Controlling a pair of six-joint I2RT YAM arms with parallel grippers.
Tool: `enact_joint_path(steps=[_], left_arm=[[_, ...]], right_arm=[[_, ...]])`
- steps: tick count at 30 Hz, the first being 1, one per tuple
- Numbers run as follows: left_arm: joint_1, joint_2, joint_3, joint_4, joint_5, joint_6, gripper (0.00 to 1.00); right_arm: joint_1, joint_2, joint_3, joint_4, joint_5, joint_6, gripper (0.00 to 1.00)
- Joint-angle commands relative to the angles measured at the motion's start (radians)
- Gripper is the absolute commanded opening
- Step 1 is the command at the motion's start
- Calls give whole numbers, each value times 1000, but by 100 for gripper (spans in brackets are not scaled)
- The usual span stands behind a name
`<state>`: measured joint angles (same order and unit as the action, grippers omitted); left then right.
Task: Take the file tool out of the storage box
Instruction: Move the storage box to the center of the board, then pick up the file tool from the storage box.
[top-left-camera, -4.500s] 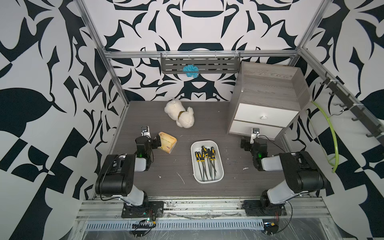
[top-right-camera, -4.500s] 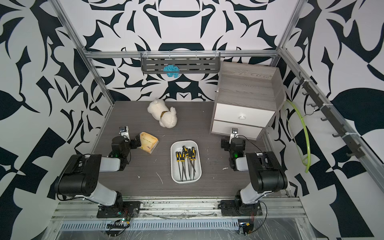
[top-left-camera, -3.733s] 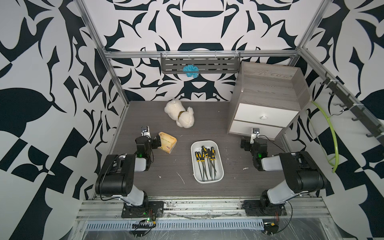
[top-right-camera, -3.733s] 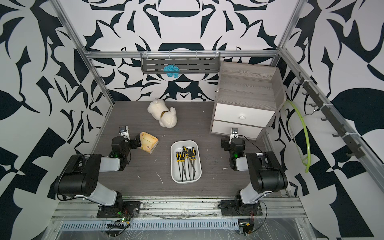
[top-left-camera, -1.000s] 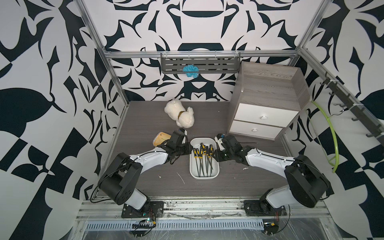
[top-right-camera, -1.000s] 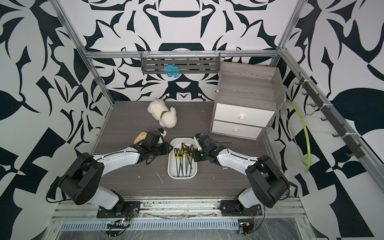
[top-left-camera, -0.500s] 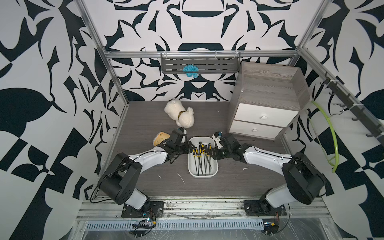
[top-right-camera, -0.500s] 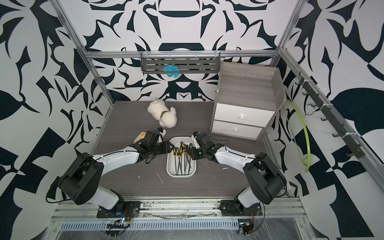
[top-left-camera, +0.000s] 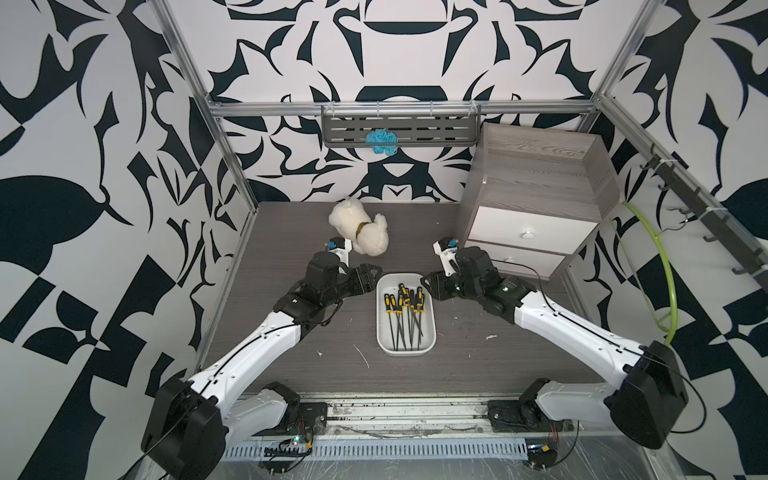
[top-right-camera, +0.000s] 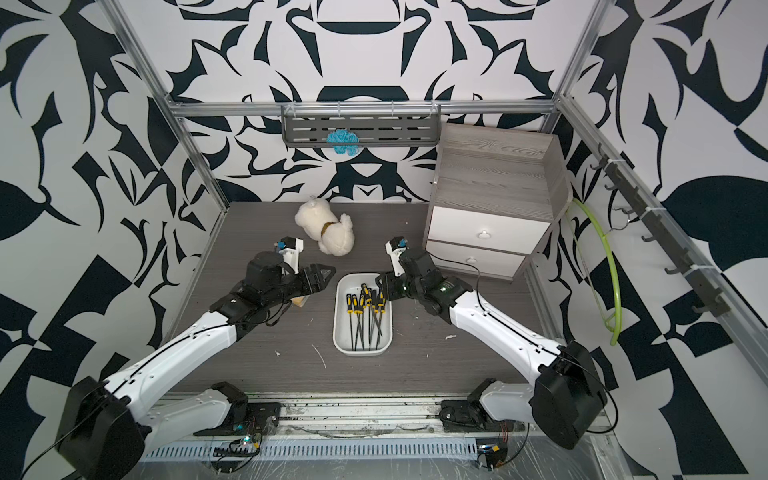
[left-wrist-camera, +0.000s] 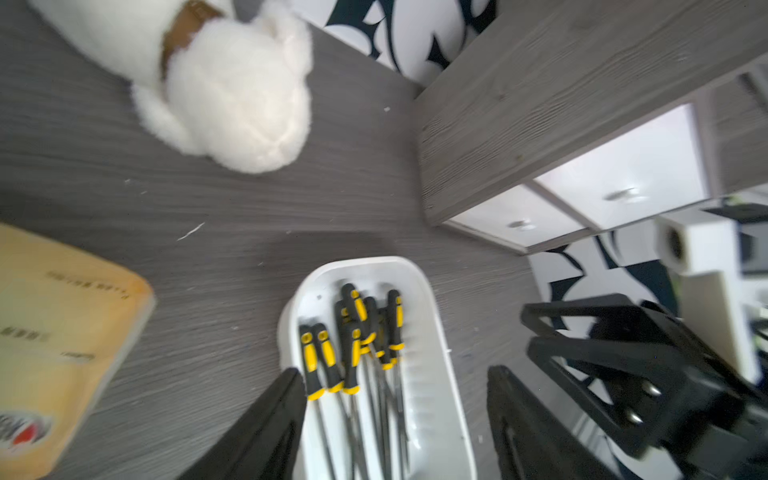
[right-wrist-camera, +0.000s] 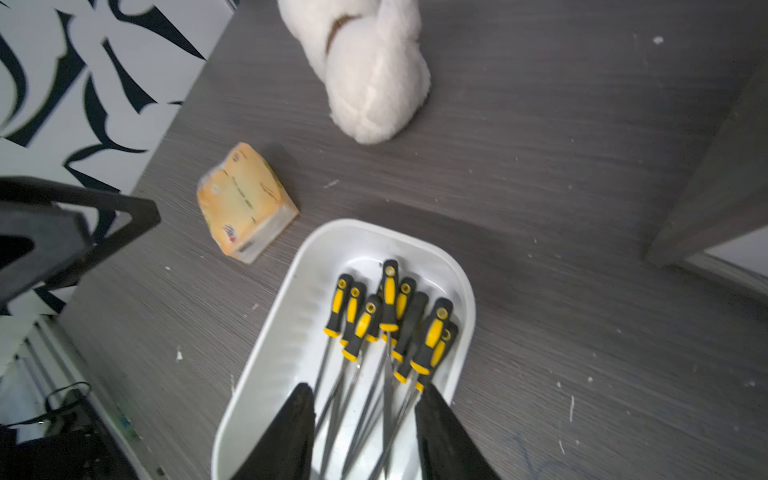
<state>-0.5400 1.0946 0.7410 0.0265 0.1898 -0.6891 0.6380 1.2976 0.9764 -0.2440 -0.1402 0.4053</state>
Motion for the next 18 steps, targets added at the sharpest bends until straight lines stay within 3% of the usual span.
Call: enact_joint_path(steps=[1,6,9,18], left_arm=[[-2,-10,-81,227,217,0,77],[-2,1,-155,307,247,49,81],[-1,8,-147,227,147,34,82],[-2,-19,-141,159,83,43,82]], right_arm=[[11,117,56,-23,-52,1,41],[16,313,135,-14,-101,-48,36],[27,390,178,-20,-101,-52,36],[45,535,265,-37,-14,-84,36]])
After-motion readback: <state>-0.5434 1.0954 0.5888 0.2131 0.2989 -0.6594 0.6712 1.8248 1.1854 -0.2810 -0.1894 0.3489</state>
